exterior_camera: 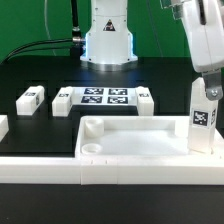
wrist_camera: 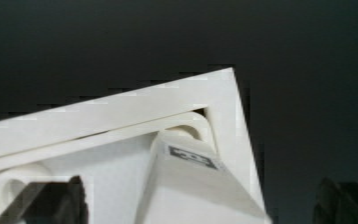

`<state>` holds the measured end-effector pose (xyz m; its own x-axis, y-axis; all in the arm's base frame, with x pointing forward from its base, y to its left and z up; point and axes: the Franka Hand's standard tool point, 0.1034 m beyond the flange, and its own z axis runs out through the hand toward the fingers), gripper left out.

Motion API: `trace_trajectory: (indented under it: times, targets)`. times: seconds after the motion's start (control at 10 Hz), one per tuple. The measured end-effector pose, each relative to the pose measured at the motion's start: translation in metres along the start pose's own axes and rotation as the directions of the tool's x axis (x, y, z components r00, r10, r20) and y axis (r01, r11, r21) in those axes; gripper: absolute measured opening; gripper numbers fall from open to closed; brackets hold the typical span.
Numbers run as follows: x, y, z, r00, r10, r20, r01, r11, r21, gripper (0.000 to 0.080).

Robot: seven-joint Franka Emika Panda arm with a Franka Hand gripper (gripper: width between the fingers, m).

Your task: Assemble desk

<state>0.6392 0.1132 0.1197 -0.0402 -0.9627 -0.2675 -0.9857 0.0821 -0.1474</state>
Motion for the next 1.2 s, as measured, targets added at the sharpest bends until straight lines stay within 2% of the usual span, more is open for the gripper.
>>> trace_trajectory:
  times: [0.3, 0.5, 0.6, 0.8, 0.9, 1.0, 1.1, 1.2]
  targets:
    - [0.0039, 0.0004, -0.0041, 0.938, -0.346, -0.001, 0.345, 0.936, -0.061, 0.0649]
    - [0.0023, 0.0001, -0.0061, 0.834, -0.552, -0.001, 0.549, 0.83, -0.098, 0.0649]
    - [0.0033, -0.0002, -0.0059, 0.821, -0.571, 0.0, 0.568, 0.818, -0.095, 0.0649]
    - [0.0042, -0.0002, -0.006, 0.706, -0.708, 0.015, 0.705, 0.702, -0.096, 0.0649]
    - [0.0045, 0.0, -0.006, 0.629, -0.777, 0.023, 0.775, 0.625, -0.099, 0.0649]
    - [0.0036, 0.001, -0.0055, 0.532, -0.847, 0.026, 0.843, 0.526, -0.115, 0.0649]
    - [0.0013, 0.002, -0.0047, 0.37, -0.928, 0.038, 0.922, 0.362, -0.135, 0.0649]
    - [0.0023, 0.0019, -0.0049, 0.294, -0.954, 0.049, 0.949, 0.286, -0.133, 0.0649]
